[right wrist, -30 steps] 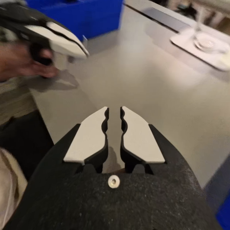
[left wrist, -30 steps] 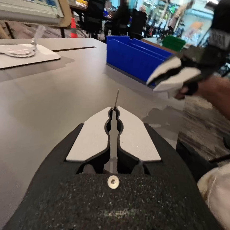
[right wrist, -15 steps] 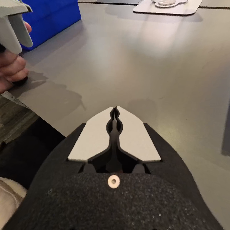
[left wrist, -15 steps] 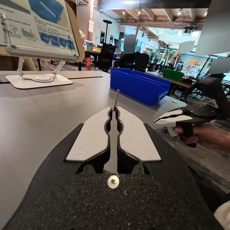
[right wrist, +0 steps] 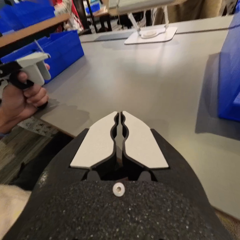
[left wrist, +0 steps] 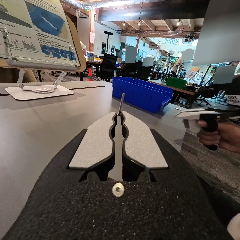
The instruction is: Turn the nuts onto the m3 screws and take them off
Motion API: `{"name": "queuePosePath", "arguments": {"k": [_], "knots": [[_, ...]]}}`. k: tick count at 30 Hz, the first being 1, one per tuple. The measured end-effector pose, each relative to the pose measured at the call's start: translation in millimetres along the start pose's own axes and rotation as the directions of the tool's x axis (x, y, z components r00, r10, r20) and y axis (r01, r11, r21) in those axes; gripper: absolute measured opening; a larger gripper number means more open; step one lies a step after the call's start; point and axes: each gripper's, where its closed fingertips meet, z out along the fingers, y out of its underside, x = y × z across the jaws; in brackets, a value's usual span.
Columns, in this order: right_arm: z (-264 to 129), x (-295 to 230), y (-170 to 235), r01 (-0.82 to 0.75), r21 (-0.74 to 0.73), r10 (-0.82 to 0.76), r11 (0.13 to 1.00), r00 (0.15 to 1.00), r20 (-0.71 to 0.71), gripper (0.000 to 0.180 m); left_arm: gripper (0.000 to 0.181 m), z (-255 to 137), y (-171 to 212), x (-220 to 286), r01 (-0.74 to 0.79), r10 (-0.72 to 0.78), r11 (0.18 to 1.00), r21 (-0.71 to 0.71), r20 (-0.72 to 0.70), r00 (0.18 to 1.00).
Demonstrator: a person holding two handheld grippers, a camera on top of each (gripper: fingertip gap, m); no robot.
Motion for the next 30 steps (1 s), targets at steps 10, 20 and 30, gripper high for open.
{"name": "queuePosePath", "arguments": {"k": [10,20,30], "knots": [[-38,-20,59,0.113,-0.301,-0.171,0.947,0.969,-0.177,0.022,0.004,-4,-4,-4,0.052,-0.051,0.998,0.025,-0.013,0.999],[-35,-23,60,0.082,-0.306,-0.133,0.949,0.980,-0.151,0.017,0.004,-2,-1,0,0.024,-0.024,1.000,0.007,-0.016,1.000],[10,-20,60,0.182,-0.436,-0.189,0.882,0.982,0.027,0.016,0.004,0,1,4,-0.005,0.005,1.000,-0.006,-0.023,1.000]]}}
